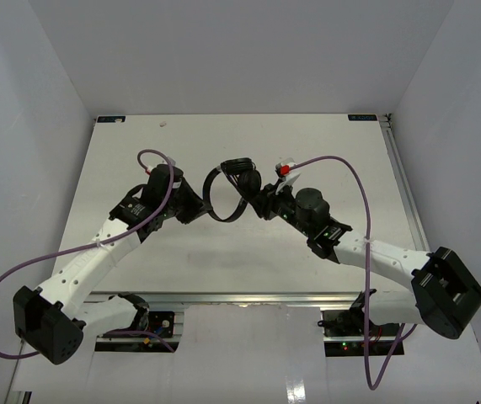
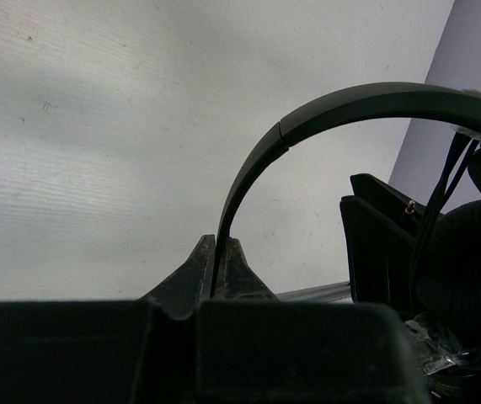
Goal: Wrap the headphones
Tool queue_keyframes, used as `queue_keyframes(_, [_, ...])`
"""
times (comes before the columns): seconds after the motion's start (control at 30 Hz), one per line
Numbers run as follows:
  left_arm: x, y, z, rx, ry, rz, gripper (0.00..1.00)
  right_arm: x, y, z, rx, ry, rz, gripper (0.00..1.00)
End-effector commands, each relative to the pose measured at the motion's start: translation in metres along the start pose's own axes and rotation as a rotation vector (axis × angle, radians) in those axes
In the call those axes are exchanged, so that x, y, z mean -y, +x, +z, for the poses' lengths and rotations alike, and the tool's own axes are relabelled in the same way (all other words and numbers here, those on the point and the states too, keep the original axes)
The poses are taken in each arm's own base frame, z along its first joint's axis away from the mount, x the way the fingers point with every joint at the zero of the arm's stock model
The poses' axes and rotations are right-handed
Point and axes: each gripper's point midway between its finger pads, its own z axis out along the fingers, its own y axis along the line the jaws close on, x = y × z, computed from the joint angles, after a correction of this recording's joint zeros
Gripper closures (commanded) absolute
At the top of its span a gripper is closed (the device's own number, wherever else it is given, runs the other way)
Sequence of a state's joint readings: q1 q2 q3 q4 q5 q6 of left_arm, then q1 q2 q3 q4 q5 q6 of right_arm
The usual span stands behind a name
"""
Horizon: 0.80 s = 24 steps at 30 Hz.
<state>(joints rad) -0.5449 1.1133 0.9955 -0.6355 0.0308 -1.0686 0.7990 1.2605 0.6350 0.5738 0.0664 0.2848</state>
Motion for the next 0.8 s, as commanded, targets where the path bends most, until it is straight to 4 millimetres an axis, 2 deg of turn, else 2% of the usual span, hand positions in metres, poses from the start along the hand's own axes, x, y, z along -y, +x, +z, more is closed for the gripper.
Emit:
queue_keyframes(0.0, [0.017, -0.007, -0.011, 0.031, 0.07, -0.051, 1.0, 0.003, -0.012, 0.006, 0.065, 0.014, 0.005, 0.64])
queue_keyframes(0.2, [0.005, -0.01, 0.0, 0.051, -0.015, -0.138, 1.0, 0.001, 0.004, 0.005, 0.058, -0.023, 0.011, 0.64])
queue_keyframes(0.77, [0.007, -0.018, 0.013, 0.079, -0.055, -0.267, 1.0, 0.0, 0.024, 0.008, 0.027, -0.05, 0.002, 0.64])
